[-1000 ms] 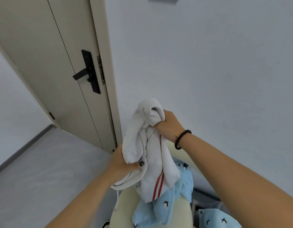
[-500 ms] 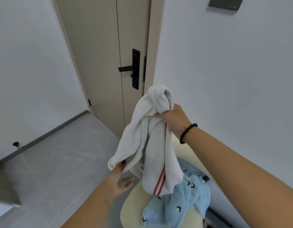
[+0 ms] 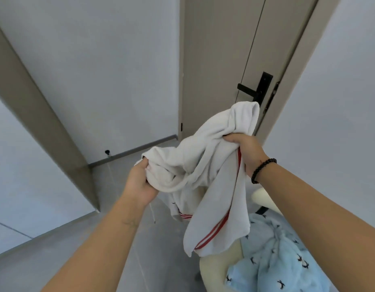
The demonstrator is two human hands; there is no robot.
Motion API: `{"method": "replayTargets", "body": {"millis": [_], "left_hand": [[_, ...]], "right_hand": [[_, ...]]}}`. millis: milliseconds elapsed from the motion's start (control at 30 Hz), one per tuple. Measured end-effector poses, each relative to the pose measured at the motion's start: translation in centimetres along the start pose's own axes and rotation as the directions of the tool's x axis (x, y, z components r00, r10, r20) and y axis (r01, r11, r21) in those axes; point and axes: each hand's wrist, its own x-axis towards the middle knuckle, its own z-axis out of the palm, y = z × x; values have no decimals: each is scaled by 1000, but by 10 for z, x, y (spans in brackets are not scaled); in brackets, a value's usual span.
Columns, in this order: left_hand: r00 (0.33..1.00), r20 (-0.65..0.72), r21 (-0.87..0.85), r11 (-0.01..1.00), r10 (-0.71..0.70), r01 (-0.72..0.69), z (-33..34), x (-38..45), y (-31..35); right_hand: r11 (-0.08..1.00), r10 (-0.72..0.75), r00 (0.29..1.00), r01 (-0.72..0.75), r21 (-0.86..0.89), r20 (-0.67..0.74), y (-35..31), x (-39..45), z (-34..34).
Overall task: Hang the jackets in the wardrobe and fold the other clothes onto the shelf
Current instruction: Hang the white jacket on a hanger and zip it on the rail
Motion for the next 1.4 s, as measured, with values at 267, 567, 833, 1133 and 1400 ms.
{"method": "replayTargets", "body": {"millis": [267,567,833,1133,1400], "left_hand": [[953,99,-71,958,286,-279,-40,-91,118],[851,284,171,850,441,-498,-78,-159,188],[868,-12,454,776,496,-437,-124,-182,229],[755,-62,822,462,653,-333,-147,-196,284],[789,172,924,181,590,-337,-148,-182,313]], "right_hand": [[1000,-8,992,9,-8,128,19,-17,97],[993,-1,919,47,-107,394,48,-52,202],[919,184,711,121,-375,679,100,-97,276],[734,266,649,343,-586,713,100,-57,350],[641,-156,517,701,-311,842,44,-37,462]]}}
